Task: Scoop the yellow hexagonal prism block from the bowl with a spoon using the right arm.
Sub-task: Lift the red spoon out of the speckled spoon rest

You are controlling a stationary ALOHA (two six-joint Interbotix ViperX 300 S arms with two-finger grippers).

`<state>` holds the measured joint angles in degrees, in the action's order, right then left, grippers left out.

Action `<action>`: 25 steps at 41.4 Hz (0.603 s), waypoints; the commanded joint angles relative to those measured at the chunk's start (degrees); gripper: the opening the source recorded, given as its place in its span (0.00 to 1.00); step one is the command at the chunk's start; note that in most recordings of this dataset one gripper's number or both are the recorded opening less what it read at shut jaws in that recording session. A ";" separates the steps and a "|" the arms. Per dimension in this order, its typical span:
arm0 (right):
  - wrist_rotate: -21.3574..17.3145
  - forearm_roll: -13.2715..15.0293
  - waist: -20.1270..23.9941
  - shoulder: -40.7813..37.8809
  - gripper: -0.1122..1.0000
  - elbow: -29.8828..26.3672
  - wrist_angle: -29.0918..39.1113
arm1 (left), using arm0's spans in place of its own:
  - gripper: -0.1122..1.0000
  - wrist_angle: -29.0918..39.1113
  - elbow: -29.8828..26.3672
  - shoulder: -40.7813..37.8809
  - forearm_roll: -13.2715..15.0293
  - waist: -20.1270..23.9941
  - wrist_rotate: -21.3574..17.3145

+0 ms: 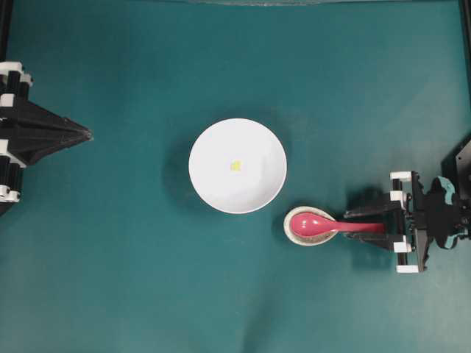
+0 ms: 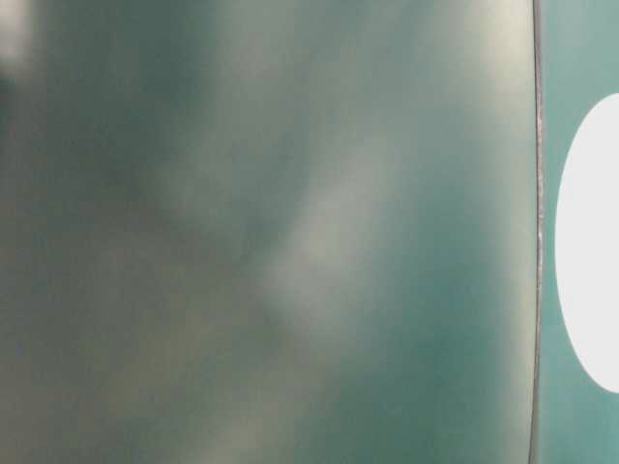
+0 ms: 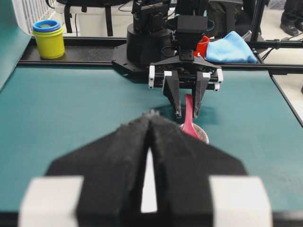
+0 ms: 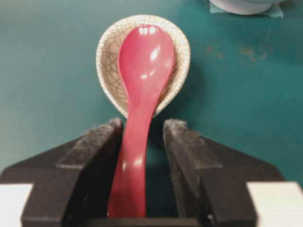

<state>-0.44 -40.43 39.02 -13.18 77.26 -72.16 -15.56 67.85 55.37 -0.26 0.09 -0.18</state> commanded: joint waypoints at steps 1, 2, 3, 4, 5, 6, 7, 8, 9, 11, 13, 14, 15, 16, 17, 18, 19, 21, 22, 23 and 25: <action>0.18 -0.18 0.26 0.62 0.50 -0.18 -0.26 | 0.10 -0.62 -1.58 -0.26 -0.18 -0.09 -0.09; 0.18 -0.18 0.26 0.53 0.50 -0.18 -0.26 | 0.10 -0.62 -1.49 -0.26 -0.18 -0.09 0.00; 0.18 -0.18 0.26 0.53 0.50 -0.18 -0.26 | 0.10 -0.62 -1.58 -0.26 -0.18 -0.09 -0.09; 0.35 -0.18 0.26 0.62 0.49 -0.26 -0.18 | 0.10 -0.62 -1.58 -0.26 -0.18 0.00 0.00; 0.35 -0.18 0.26 0.62 0.49 -0.26 -0.26 | 0.10 -0.62 -1.58 -0.26 -0.26 -0.09 0.00; 0.44 -0.18 0.26 0.62 0.49 -0.26 -0.26 | 0.10 -0.62 -1.49 -0.26 -0.18 -0.09 0.00; 0.53 -0.18 0.26 0.62 0.49 -0.35 -0.18 | 0.10 -0.62 -1.58 -0.26 -0.18 -0.09 0.00; 0.62 -0.18 0.26 0.62 0.49 -0.35 -0.26 | 0.10 -0.62 -1.49 -0.26 -0.18 -0.09 -0.09; 0.70 -0.18 0.26 0.62 0.49 -0.35 -0.26 | 0.10 -0.62 -1.58 -0.26 -0.26 -0.09 -0.09; 0.88 -0.18 0.35 0.53 0.49 -0.35 -0.26 | 0.10 -0.62 -1.49 -0.26 -0.18 0.00 -0.09; 1.14 -0.18 0.26 0.62 0.49 -0.35 -0.26 | 0.10 -0.53 -1.49 -0.26 -0.18 -0.09 -0.09; 1.23 -0.18 0.26 0.62 0.48 -0.44 -0.18 | 0.10 -0.53 -1.49 -0.26 -0.18 -0.09 -0.09; 1.32 -0.18 0.26 0.62 0.48 -0.35 -0.18 | 0.10 -0.53 -1.49 -0.26 -0.18 -0.09 0.00; 1.32 -0.18 0.26 0.53 0.47 -0.44 -0.18 | 0.10 -0.53 -1.58 -0.26 -0.18 -0.09 0.00; 1.49 -0.18 0.18 0.53 0.46 -0.44 -0.18 | 0.10 -0.53 -1.49 -0.26 -0.18 -0.09 0.00; 1.41 -0.18 0.26 0.62 0.44 -0.44 -0.18 | 0.10 -0.44 -1.49 -0.26 -0.18 0.00 -0.09; 1.49 -0.18 0.26 0.62 0.43 -0.44 -0.18 | 0.10 -0.44 -1.49 -0.26 -0.18 -0.09 0.00; 1.49 -0.18 0.26 0.62 0.39 -0.53 0.00 | 0.10 -0.44 -1.49 -0.26 -0.18 0.00 0.00; 1.49 -0.18 0.26 0.62 0.37 -0.44 0.09 | 0.10 -0.44 -1.49 -0.26 -0.18 -0.09 -0.09; 1.49 -0.18 0.26 0.62 0.35 -0.44 0.09 | 0.10 -0.44 -1.49 -0.26 -0.18 0.00 -0.09; 1.49 -0.18 0.26 0.62 0.32 -0.44 0.09 | 0.10 -0.35 -1.49 -0.26 -0.18 -0.09 -0.09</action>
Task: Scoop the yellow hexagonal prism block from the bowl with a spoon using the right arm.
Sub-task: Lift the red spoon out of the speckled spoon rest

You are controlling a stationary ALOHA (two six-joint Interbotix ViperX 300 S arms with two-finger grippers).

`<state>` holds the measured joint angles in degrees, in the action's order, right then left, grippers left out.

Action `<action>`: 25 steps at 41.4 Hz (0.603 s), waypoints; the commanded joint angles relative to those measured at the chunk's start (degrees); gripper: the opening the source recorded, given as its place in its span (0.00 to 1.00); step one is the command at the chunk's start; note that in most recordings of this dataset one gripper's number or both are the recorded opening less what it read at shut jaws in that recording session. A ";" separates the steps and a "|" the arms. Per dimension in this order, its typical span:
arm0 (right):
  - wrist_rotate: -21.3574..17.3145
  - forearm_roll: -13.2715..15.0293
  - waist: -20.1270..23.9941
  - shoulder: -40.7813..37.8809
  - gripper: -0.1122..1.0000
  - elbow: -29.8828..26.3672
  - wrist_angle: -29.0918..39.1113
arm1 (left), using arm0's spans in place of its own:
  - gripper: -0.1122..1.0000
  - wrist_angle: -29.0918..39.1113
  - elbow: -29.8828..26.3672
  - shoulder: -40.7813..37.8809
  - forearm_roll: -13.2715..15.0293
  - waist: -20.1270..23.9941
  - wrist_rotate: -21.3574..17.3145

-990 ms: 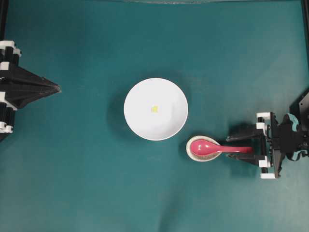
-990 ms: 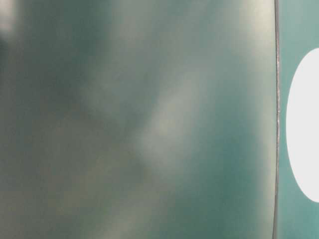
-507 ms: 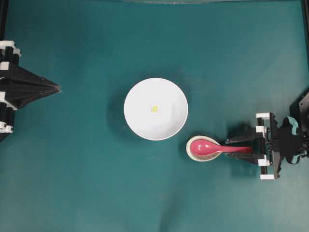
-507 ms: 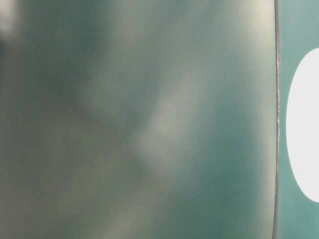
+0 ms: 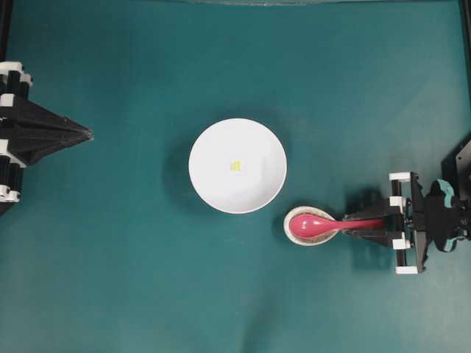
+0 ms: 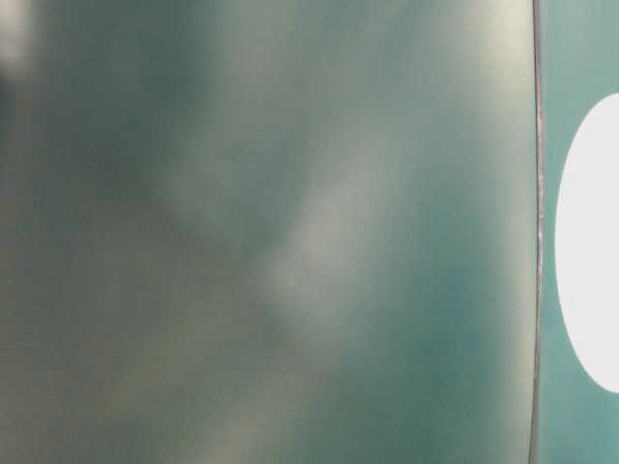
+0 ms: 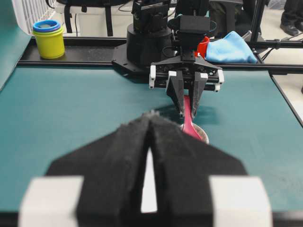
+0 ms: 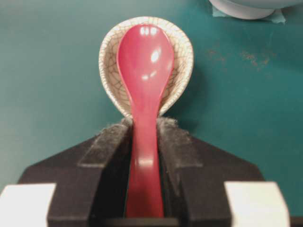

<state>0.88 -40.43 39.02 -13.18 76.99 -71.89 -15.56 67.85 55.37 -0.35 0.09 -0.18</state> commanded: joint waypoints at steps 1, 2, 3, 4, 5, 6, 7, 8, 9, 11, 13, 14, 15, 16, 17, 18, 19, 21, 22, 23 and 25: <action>0.18 -0.18 0.26 0.62 0.32 -0.18 -0.18 | 0.10 -0.35 -1.49 -0.26 -0.18 -0.09 -0.09; 0.18 -0.18 0.26 0.79 0.32 -0.18 -0.35 | 0.10 -0.35 -1.49 -0.26 -0.09 0.00 -0.18; 0.18 -0.18 0.26 0.97 0.32 -0.18 -0.35 | 0.10 -0.35 -1.58 -0.26 -0.09 -0.09 -0.26; 0.18 -0.18 0.26 1.14 0.32 -0.18 -0.35 | 0.10 -0.35 -1.49 -0.26 -0.09 0.00 -0.26; 0.18 -0.18 0.26 1.58 0.32 -0.09 -0.35 | 0.10 -0.35 -1.49 -0.26 -0.09 0.00 -0.35; 0.18 -0.18 0.26 2.29 0.32 0.00 -0.18 | 0.10 -0.35 -1.58 -0.26 -0.09 0.00 -0.35; 0.18 -0.18 0.26 2.81 0.32 0.00 -0.18 | 0.10 -0.35 -1.49 -0.18 -0.18 -0.09 -0.35; 0.26 -0.18 0.18 3.43 0.32 0.09 -0.18 | 0.10 -0.35 -1.58 -0.26 -0.09 -0.09 -0.35; 0.26 -0.18 0.18 4.39 0.32 0.18 -0.09 | 0.10 -0.35 -1.58 -0.26 -0.09 0.00 -0.35; 0.53 -0.18 0.18 6.42 0.32 0.44 0.26 | 0.10 -0.35 -1.58 -0.26 -0.18 0.00 -0.44; 0.88 -0.18 -0.09 8.70 0.32 0.62 0.97 | 0.10 -0.35 -1.58 -0.18 -0.09 -0.09 -0.44; 1.14 -0.18 -0.18 9.67 0.32 0.70 1.49 | 0.10 -0.35 -1.58 -0.26 -0.18 0.00 -0.53; 1.41 -0.18 -0.35 10.63 0.32 0.70 2.11 | 0.10 -0.35 -1.58 -0.26 -0.09 0.00 -0.53; 2.20 -0.18 -0.70 12.13 0.32 0.79 3.16 | 0.10 -0.35 -1.58 -0.26 -0.09 0.00 -0.53; 2.64 -0.18 -0.97 13.18 0.32 0.70 4.04 | 0.10 -0.35 -1.49 -0.26 -0.09 -0.09 -0.53; 3.52 -0.26 -1.41 14.68 0.32 0.70 5.45 | 0.10 -0.35 -1.49 -0.26 -0.18 0.00 -0.53; 4.13 -0.18 -1.67 15.73 0.32 0.62 6.50 | 0.10 -0.35 -1.49 -0.26 -0.09 0.00 -0.53; 5.98 -0.18 -2.55 18.46 0.32 0.35 9.14 | 0.10 -0.35 -1.49 -0.26 -0.09 0.00 -0.53; 7.21 -0.18 -2.90 20.04 0.32 0.26 10.55 | 0.10 -0.26 -1.58 -0.26 -0.09 0.00 -0.53; 8.09 -0.18 -3.25 21.18 0.32 0.18 11.60 | 0.10 -0.35 -1.58 -0.35 -0.18 -0.09 -0.53; 10.02 -0.18 -4.22 23.91 0.32 0.00 13.89 | 0.10 -0.26 -1.58 -0.26 -0.09 0.00 -0.53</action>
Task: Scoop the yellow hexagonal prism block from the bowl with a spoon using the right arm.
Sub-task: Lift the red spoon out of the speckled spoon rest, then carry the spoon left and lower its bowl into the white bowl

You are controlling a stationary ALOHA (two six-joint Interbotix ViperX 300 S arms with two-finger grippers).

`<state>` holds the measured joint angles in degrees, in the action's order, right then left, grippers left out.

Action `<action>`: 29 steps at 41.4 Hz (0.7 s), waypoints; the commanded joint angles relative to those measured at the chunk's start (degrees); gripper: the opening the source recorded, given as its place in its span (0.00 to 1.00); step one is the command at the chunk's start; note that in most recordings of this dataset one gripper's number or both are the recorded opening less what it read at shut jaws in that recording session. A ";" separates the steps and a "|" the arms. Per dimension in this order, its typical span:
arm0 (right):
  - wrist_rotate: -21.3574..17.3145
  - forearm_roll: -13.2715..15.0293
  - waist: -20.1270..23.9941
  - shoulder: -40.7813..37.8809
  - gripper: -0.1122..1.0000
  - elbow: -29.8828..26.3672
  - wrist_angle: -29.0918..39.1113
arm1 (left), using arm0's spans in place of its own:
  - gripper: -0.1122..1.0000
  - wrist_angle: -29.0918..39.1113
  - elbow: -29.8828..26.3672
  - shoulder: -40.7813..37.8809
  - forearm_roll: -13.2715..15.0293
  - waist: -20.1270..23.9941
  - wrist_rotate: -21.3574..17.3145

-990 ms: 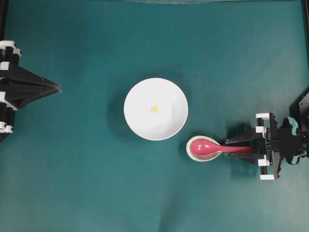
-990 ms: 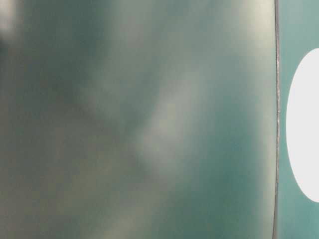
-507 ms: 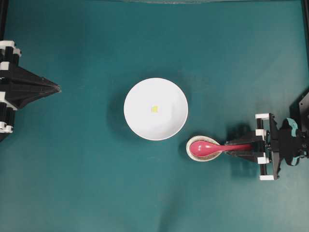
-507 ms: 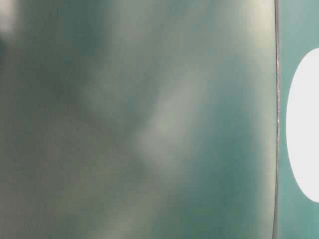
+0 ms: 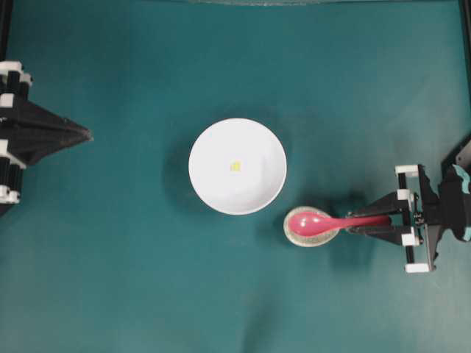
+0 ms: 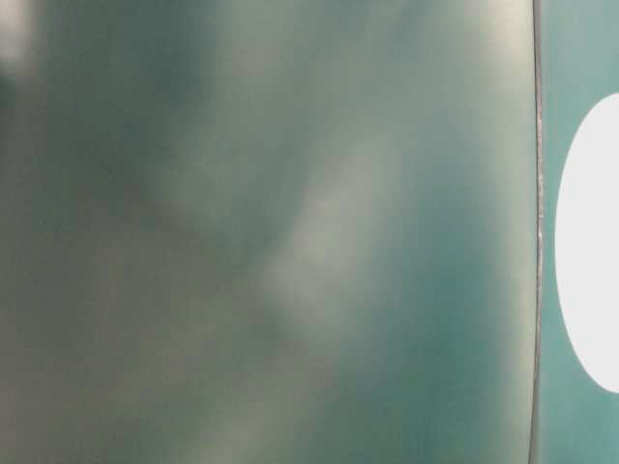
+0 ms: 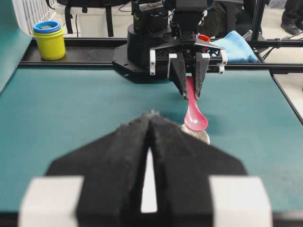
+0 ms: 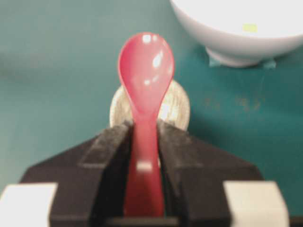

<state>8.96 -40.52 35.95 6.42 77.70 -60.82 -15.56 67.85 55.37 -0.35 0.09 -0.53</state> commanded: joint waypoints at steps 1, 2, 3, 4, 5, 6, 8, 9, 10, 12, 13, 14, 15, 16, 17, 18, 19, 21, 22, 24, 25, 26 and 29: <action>2.64 -0.09 -1.49 5.36 0.32 -0.79 3.78 | 0.10 -0.26 -1.49 -0.35 -0.18 -0.09 -0.18; 3.78 -0.09 -2.11 6.86 0.32 -0.97 5.27 | 0.10 -0.26 -1.49 -0.35 -0.09 -0.09 -0.18; 4.39 -0.09 -2.55 8.00 0.32 -1.05 6.24 | 0.10 -0.26 -1.58 -0.35 -0.18 0.00 -0.18; 5.01 -0.09 -3.16 9.05 0.32 -1.23 7.29 | 0.10 -0.26 -1.58 -0.35 -0.09 0.00 -0.18; 5.98 -0.18 -3.96 10.55 0.32 -1.41 8.88 | 0.10 -0.26 -1.58 -0.35 -0.18 0.00 -0.18; 6.59 -0.09 -4.48 11.51 0.32 -1.49 10.11 | 0.10 -0.26 -1.58 -0.35 -0.09 -0.09 -0.18; 7.82 -0.09 -6.06 13.97 0.32 -1.85 12.74 | 0.10 -0.26 -1.58 -0.35 -0.18 0.00 -0.18; 8.26 -0.09 -6.68 14.85 0.32 -2.11 13.71 | 0.10 -0.26 -1.58 -0.26 -0.09 -0.09 -0.18; 8.96 -0.09 -7.65 16.26 0.32 -2.37 15.38 | 0.10 -0.35 -1.58 -0.26 -0.09 -0.09 -0.18; 9.93 -0.09 -9.40 18.46 0.32 -2.90 18.28 | 0.10 -0.44 -1.58 -0.18 -0.09 0.00 -0.18; 10.37 -0.09 -10.02 19.34 0.32 -3.08 19.34 | 0.10 -0.44 -1.58 -0.26 -0.09 -0.09 -0.18; 10.81 -0.09 -10.63 20.13 0.32 -3.34 20.57 | 0.10 -0.44 -1.58 -0.18 -0.09 0.00 -0.18; 11.43 -0.09 -11.78 21.27 0.32 -3.69 22.41 | 0.10 -0.44 -1.58 -0.18 -0.09 -0.09 -0.18; 11.78 -0.09 -12.48 22.06 0.32 -3.96 23.73 | 0.10 -0.44 -1.67 -0.18 -0.09 0.00 -0.18; 12.04 0.00 -13.18 22.76 0.32 -4.31 25.05 | 0.10 -0.44 -1.58 -0.18 -0.09 0.00 -0.18; 12.66 0.00 -14.33 23.82 0.32 -4.66 27.07 | 0.10 -0.44 -1.58 -0.18 -0.09 0.00 -0.18; 13.01 0.00 -15.12 24.43 0.32 -5.01 28.48 | 0.10 -0.44 -1.58 -0.18 -0.18 0.00 -0.18; 13.71 0.00 -17.14 25.84 0.32 -5.89 31.82 | 0.10 -0.44 -1.58 -0.18 -0.09 0.00 -0.18; 13.97 0.00 -18.11 26.37 0.32 -6.33 33.31 | 0.10 -0.35 -1.58 -0.18 -0.09 0.00 -0.18; 14.41 0.00 -20.57 27.42 0.32 -7.29 37.09 | 0.10 -0.26 -1.58 -0.18 -0.09 0.00 -0.18; 14.77 0.00 -22.06 27.86 0.32 -8.00 39.46 | 0.10 -0.26 -1.58 -0.18 -0.09 0.00 -0.18; 14.94 0.00 -23.12 28.21 0.32 -8.44 41.13 | 0.10 -0.26 -1.58 -0.18 -0.09 0.00 -0.18; 15.64 0.53 -27.33 28.83 0.32 -10.55 47.81 | 0.10 -0.26 -1.58 -0.18 -0.18 0.00 -0.09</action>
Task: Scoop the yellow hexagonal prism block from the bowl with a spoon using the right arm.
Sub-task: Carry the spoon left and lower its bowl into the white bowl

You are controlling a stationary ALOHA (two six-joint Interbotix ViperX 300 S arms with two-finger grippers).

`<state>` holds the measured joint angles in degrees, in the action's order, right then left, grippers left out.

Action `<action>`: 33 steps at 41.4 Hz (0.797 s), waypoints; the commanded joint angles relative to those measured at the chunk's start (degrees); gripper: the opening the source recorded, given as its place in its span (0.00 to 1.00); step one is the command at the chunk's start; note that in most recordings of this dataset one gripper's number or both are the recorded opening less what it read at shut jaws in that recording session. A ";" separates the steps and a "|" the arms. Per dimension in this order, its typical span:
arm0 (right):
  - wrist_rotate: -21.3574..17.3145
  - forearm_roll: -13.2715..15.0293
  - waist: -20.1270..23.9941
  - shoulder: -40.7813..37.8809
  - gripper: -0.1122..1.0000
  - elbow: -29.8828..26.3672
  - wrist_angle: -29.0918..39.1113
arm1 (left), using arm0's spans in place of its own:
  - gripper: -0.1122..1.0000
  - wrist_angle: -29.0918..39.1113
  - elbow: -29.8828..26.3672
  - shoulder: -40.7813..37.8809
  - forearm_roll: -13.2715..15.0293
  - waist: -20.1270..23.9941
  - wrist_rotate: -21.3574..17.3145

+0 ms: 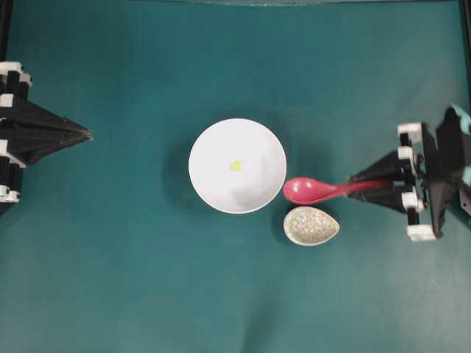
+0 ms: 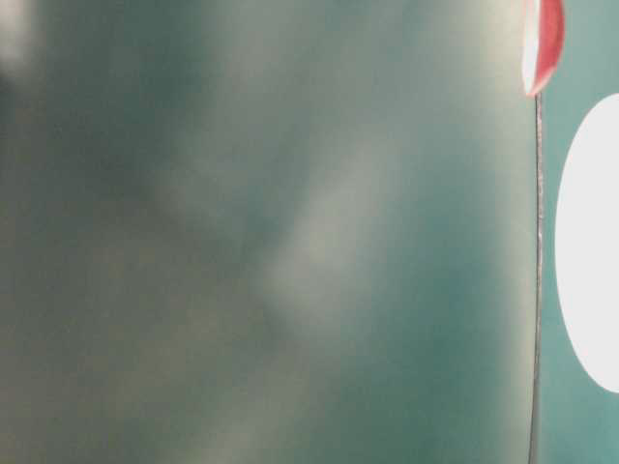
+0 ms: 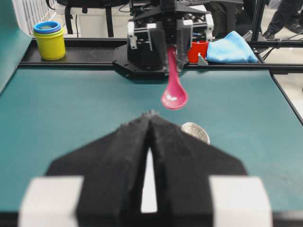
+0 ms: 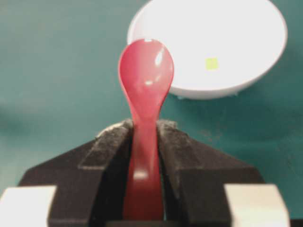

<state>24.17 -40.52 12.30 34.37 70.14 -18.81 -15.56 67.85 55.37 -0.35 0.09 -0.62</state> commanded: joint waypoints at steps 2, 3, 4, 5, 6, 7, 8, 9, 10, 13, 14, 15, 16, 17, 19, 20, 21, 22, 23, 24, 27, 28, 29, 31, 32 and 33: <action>0.88 0.88 -6.24 0.97 0.32 -4.48 9.93 | 0.10 -0.26 -1.58 -0.18 -0.09 0.00 0.00; 1.05 1.23 -7.56 0.88 0.32 -5.36 12.30 | 0.10 -0.26 -1.58 -0.18 -0.09 0.09 -0.09; 1.32 1.41 -8.44 0.79 0.32 -5.98 13.89 | 0.10 -0.26 -1.58 -0.18 -0.09 0.18 -0.09; 1.41 1.58 -9.32 0.79 0.32 -6.50 15.29 | 0.10 -0.26 -1.58 -0.18 -0.18 0.26 0.00; 1.58 2.02 -10.55 0.70 0.32 -7.29 17.40 | 0.10 -0.26 -1.58 -0.18 -0.09 0.35 0.00; 1.49 2.20 -11.25 0.62 0.32 -7.82 18.72 | 0.10 -0.26 -1.58 -0.18 -0.18 0.44 0.00; 1.58 2.55 -12.39 0.53 0.32 -8.61 20.39 | 0.10 -0.26 -1.58 -0.26 -0.09 0.53 0.00; 1.49 2.72 -13.10 0.53 0.32 -9.05 21.45 | 0.10 -0.26 -1.58 -0.26 -0.09 0.53 -0.09; 1.49 2.99 -14.15 0.44 0.32 -9.76 23.03 | 0.10 -0.26 -1.58 -0.26 -0.18 0.62 0.00; 1.49 3.78 -16.35 0.18 0.32 -11.51 26.37 | 0.10 -0.26 -1.58 -0.35 -0.09 0.70 -0.09; 1.49 4.22 -16.96 0.09 0.32 -12.04 27.69 | 0.10 -0.26 -1.58 -0.35 -0.09 0.79 -0.09; 1.49 4.48 -17.40 -0.09 0.32 -12.39 28.56 | 0.10 -0.26 -1.58 -0.44 -0.09 0.79 -0.09; 1.49 5.01 -17.93 -0.18 0.32 -13.01 29.62 | 0.10 -0.26 -1.58 -0.53 -0.18 0.79 -0.09; 1.49 5.45 -18.11 -0.26 0.32 -13.36 30.32 | 0.10 -0.26 -1.58 -0.53 -0.09 0.79 -0.09; 1.41 6.42 -18.81 -0.70 0.32 -14.33 31.99 | 0.10 -0.26 -1.49 -0.62 -0.18 0.79 -0.09; 1.41 6.77 -18.98 -0.88 0.32 -14.68 32.61 | 0.10 -0.26 -1.58 -0.62 -0.09 0.79 -0.09; 1.32 7.21 -19.25 -1.14 0.32 -15.29 33.49 | 0.10 -0.44 -1.49 -0.62 -0.09 0.79 -0.09; 1.32 7.56 -19.42 -1.32 0.32 -15.64 34.01 | 0.10 -0.44 -1.58 -0.62 -0.09 0.79 -0.09; 1.32 7.82 -19.69 -1.67 0.32 -16.17 34.72 | 0.10 -0.62 -1.58 -0.62 -0.09 0.79 -0.09; 1.23 8.00 -19.86 -1.93 0.32 -16.52 35.16 | 0.10 -0.53 -1.58 -0.70 -0.09 0.79 -0.09; 0.97 8.53 -20.48 -3.34 0.32 -18.02 36.65 | 0.10 -0.53 -1.58 -0.70 -0.18 0.79 -0.09; 0.97 8.53 -20.65 -3.69 0.32 -18.46 37.09 | 0.10 -0.53 -1.58 -0.70 -0.18 0.79 -0.09; 0.97 8.53 -20.83 -4.31 0.32 -19.07 37.71 | 0.10 -0.53 -1.58 -0.70 -0.09 0.79 -0.09; 0.97 8.61 -21.01 -5.45 0.32 -20.30 38.94 | 0.10 -0.62 -1.58 -0.70 -0.09 0.79 -0.09; 0.97 8.70 -21.18 -5.98 0.32 -20.83 39.46 | 0.10 -0.62 -1.58 -0.70 -0.09 0.79 -0.09; 0.97 8.88 -21.27 -6.50 0.32 -21.45 39.90 | 0.10 -0.62 -1.58 -0.70 -0.09 0.79 -0.09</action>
<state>25.22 -31.90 -8.53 28.56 51.50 19.95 -15.56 67.85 55.20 -0.35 0.79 -0.62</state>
